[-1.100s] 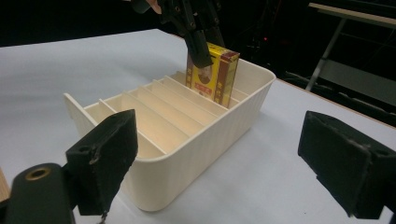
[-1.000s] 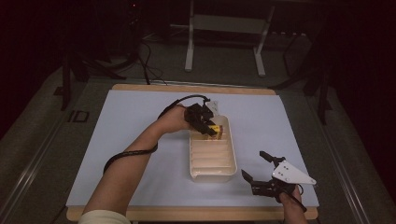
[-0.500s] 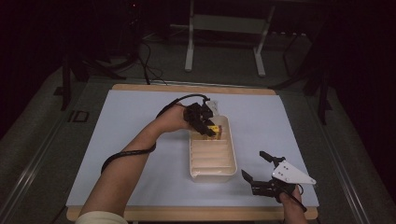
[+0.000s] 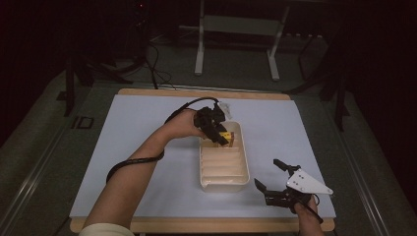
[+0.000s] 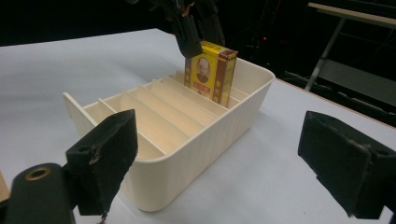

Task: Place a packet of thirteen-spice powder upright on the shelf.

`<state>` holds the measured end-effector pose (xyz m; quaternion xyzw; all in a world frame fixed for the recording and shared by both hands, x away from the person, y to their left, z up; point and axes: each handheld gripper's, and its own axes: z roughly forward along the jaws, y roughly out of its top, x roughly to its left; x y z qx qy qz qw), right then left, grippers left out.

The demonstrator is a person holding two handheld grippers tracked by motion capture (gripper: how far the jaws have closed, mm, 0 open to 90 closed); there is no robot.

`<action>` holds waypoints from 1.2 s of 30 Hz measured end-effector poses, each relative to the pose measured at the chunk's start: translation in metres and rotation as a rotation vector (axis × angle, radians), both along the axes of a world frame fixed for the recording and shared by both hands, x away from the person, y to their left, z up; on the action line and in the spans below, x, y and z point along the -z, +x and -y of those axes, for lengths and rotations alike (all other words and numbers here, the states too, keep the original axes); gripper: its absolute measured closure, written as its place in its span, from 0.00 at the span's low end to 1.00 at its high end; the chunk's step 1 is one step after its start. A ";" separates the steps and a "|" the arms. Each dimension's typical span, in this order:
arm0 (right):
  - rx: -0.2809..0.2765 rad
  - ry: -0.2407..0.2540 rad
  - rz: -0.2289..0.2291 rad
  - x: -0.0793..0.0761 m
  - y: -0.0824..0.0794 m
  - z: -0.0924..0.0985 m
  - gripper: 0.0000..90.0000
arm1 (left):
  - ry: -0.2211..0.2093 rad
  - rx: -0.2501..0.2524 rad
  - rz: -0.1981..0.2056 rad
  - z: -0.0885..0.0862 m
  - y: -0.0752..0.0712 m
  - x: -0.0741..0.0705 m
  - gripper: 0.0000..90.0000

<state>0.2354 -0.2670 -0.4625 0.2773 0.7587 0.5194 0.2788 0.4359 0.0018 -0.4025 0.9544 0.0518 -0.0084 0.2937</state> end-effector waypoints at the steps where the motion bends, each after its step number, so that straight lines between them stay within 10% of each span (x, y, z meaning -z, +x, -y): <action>1: 0.001 -0.001 0.000 0.000 0.000 0.000 0.13 | -0.006 0.007 -0.013 0.000 0.000 -0.001 0.47; 4: 0.001 -0.002 -0.001 0.000 0.000 0.000 0.13 | -0.011 0.004 -0.017 0.001 0.000 -0.002 0.43; 6: 0.000 -0.001 -0.002 0.000 0.000 0.000 0.13 | -0.022 -0.032 -0.094 0.001 0.003 -0.007 0.34; 17: 0.001 0.003 0.000 0.000 0.000 0.000 0.13 | -0.016 -0.063 -0.028 -0.009 -0.003 -0.013 0.07; 36: 0.035 0.019 0.006 0.000 0.001 0.001 0.13 | -0.061 -0.207 -0.008 -0.059 -0.025 -0.015 0.07</action>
